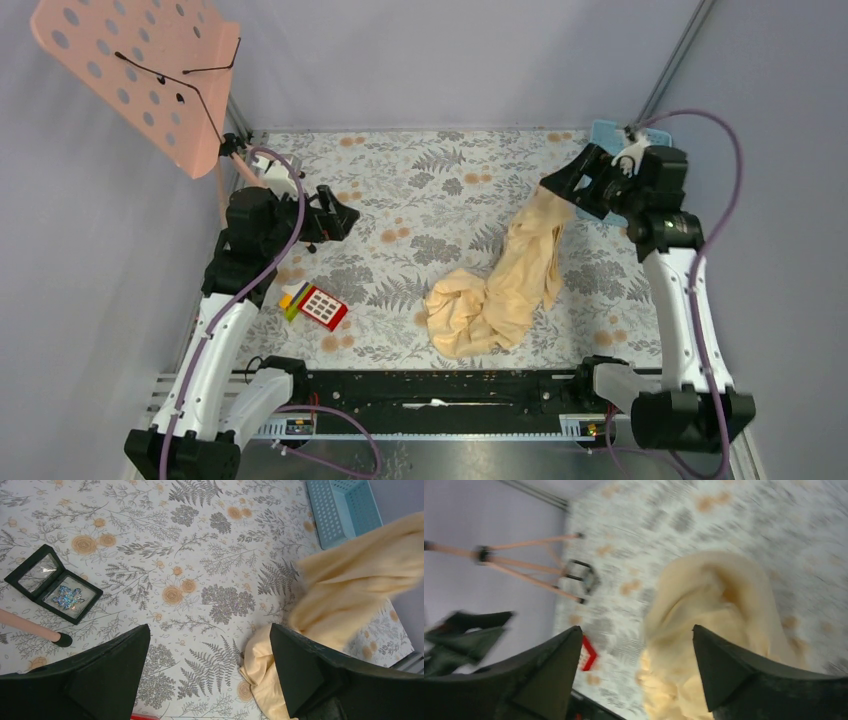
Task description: Pin the brooch onto the clothing
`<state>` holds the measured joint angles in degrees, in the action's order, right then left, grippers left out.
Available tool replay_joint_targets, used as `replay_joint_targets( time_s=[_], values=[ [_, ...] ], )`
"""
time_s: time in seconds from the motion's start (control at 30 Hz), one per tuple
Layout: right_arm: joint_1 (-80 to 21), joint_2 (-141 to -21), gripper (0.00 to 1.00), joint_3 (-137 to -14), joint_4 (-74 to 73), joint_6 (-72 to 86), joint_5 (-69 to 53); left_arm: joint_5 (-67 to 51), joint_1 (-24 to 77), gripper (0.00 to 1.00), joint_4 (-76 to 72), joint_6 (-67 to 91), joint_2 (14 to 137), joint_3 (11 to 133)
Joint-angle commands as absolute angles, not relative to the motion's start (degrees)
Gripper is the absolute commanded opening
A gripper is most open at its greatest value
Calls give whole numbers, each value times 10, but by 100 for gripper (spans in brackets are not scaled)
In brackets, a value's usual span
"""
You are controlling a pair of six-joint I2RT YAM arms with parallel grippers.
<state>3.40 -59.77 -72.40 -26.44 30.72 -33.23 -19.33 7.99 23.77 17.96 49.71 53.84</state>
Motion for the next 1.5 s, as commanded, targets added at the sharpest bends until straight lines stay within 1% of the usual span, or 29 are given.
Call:
replay_joint_targets(
  time_s=[0.0, 0.1, 0.27, 0.43, 0.6, 0.7, 0.83, 1.0, 1.1, 1.23, 1.33, 1.47],
  values=[
    [33, -634, 93, -662, -265, 217, -249, -182, 104, 99, 206, 175, 505, 536],
    [33, -625, 100, -632, -278, 207, -254, -156, 138, 99, 217, 169, 515, 540],
    [31, -559, 100, -542, -298, 220, -222, -114, 223, 99, 236, 200, 529, 533],
    [31, -500, 92, -434, -325, 245, -196, -82, 354, 99, 178, 287, 534, 469],
    [27, -466, 86, -332, -317, 288, -245, -64, 441, 99, 66, 331, 578, 395],
    [21, -466, 81, -289, -304, 298, -267, -61, 464, 99, 34, 345, 632, 381],
    [16, -485, 76, -273, -326, 278, -240, -52, 482, 98, 10, 356, 701, 384],
    [7, -510, 69, -268, -310, 285, -236, -28, 491, 94, 5, 361, 762, 401],
    [3, -516, 69, -264, -303, 290, -227, -10, 495, 92, 10, 360, 785, 414],
    [-18, -525, 70, -262, -294, 290, -220, 51, 501, 93, 23, 365, 802, 428],
    [-23, -534, 69, -258, -284, 295, -212, 52, 502, 93, 12, 365, 815, 435],
    [-29, -555, 67, -257, -268, 298, -211, 40, 505, 89, -1, 364, 849, 454]
  ],
)
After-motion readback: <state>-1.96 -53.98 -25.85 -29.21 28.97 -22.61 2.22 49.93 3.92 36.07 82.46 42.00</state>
